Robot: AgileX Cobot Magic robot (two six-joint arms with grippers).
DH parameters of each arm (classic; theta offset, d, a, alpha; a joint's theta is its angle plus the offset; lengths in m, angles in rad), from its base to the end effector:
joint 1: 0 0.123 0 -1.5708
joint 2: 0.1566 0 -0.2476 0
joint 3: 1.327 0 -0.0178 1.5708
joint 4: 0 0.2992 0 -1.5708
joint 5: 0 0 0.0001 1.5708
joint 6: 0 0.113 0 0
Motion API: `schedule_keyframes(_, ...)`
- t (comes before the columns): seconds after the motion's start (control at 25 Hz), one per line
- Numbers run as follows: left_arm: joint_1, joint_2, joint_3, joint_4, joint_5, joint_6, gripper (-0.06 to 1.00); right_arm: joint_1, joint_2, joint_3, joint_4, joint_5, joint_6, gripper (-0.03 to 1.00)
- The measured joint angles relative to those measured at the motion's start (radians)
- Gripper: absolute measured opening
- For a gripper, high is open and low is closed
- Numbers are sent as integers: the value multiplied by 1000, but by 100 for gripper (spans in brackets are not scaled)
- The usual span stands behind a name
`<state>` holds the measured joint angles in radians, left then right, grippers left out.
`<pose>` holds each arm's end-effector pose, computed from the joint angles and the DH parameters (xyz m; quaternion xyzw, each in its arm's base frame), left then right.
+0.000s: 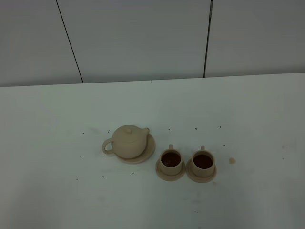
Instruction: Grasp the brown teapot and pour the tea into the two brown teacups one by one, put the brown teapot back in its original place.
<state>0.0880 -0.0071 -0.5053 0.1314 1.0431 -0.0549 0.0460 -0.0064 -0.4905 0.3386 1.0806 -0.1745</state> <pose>0.0922 0.0210 0.2955 -0.0626 0.8412 0.0744 0.5320 0.0895 0.0373 0.2907 -0.1010 0.8409 0.1356 0.5141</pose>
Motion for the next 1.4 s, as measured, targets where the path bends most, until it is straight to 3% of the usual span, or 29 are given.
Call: schedule_keyframes(1.4,0,0,0,1,0,0,41,0,0,0,0,0,0,35)
